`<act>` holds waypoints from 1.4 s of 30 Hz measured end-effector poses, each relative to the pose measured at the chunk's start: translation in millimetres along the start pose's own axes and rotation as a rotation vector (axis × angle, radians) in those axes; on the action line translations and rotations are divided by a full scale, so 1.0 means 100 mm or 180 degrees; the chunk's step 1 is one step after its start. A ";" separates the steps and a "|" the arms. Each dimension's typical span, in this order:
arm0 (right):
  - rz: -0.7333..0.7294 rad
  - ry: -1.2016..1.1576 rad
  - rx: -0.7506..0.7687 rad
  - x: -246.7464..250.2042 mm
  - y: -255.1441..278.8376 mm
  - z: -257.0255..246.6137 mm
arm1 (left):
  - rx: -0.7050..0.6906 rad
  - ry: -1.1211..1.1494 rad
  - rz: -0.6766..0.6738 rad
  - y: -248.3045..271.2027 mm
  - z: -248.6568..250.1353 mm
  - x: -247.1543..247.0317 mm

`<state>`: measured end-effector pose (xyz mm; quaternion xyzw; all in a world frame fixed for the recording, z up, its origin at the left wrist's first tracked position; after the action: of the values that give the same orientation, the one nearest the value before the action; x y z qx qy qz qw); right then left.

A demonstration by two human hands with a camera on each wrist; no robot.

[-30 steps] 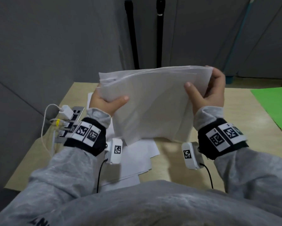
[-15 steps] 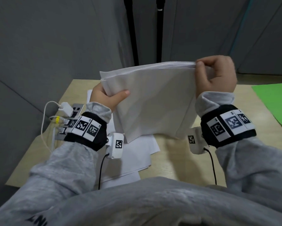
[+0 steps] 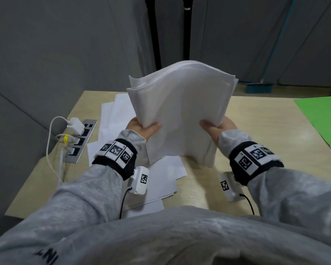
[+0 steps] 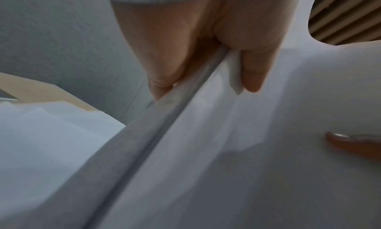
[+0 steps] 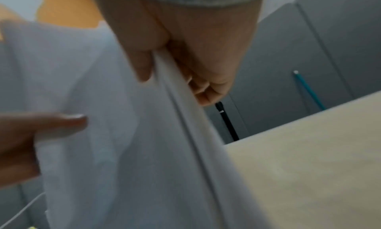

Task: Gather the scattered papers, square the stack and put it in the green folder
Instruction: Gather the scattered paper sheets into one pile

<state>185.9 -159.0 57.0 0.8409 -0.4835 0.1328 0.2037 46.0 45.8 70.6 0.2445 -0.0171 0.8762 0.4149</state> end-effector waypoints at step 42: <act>-0.0406 0.0786 -0.1857 -0.48 -0.53 1.30 | 0.1764 -0.2799 -0.0518 -0.61 -2.18 0.66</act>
<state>211.8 -160.3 -89.1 0.7532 -0.4191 0.0766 0.5012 -34.6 183.8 -102.8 0.6902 0.0617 0.6275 0.3550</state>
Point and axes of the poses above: each hand's wrist, its own y-axis away from the middle knuckle, its own x-axis out of the back of the hand, z = x × y, the point moved 10 cm from there along -y, towards the middle knuckle, and after that the axes turned 2 degrees about -x, right-handed, at the moved point
